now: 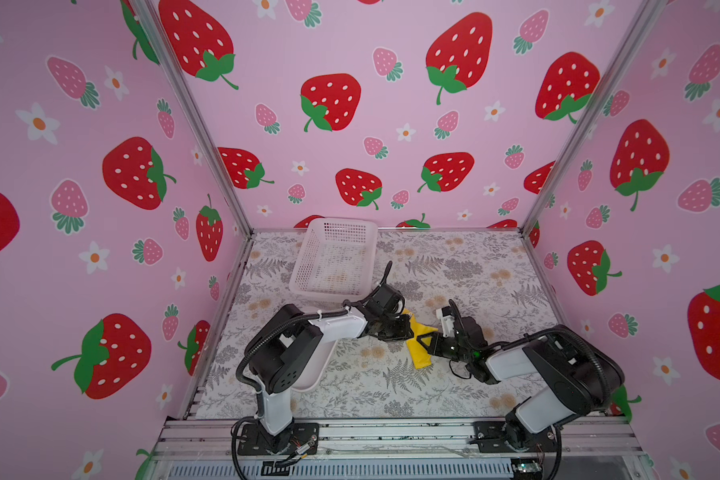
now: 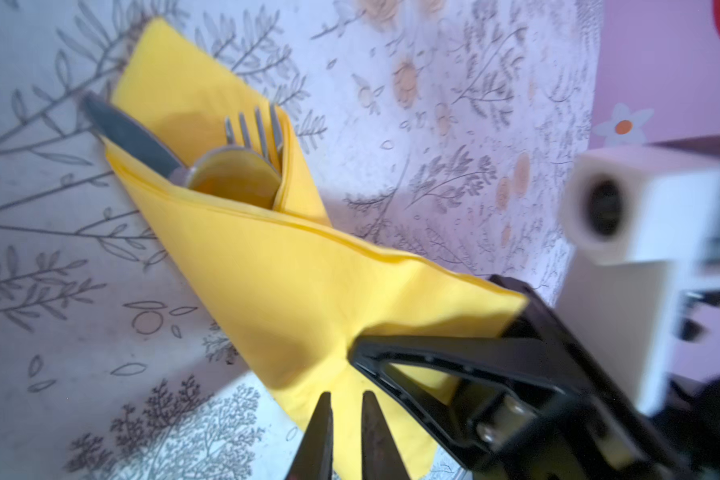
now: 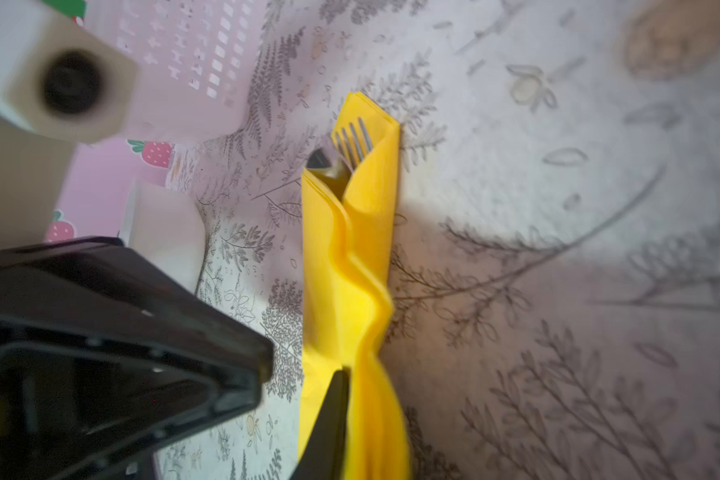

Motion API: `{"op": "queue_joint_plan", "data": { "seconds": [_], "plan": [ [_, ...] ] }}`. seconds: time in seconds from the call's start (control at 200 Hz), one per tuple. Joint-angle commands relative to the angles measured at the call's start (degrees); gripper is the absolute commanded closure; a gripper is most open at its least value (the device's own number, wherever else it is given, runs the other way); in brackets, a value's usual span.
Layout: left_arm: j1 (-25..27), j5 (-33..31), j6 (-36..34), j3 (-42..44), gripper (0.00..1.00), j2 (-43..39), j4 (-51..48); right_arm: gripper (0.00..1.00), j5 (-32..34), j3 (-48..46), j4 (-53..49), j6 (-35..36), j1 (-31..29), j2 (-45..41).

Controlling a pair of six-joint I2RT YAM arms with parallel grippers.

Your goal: Place the utensils on the paper napkin and roll it up

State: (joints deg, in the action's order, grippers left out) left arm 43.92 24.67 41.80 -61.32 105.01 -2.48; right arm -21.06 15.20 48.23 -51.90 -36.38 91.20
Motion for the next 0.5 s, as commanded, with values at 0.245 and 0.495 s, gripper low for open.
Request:
{"op": "queue_joint_plan", "data": {
  "seconds": [0.245, 0.495],
  "plan": [
    [0.12, 0.29, 0.2, 0.13, 0.81, 1.27, -0.42, 0.89, 0.85, -2.72, 1.19, -4.7, -0.09, 2.19],
    [0.02, -3.05, -0.06, 0.43, 0.68, 0.88, -2.9, 0.89, 1.06, -2.55, 0.02, -4.09, -0.09, 2.04]
  ]
}}
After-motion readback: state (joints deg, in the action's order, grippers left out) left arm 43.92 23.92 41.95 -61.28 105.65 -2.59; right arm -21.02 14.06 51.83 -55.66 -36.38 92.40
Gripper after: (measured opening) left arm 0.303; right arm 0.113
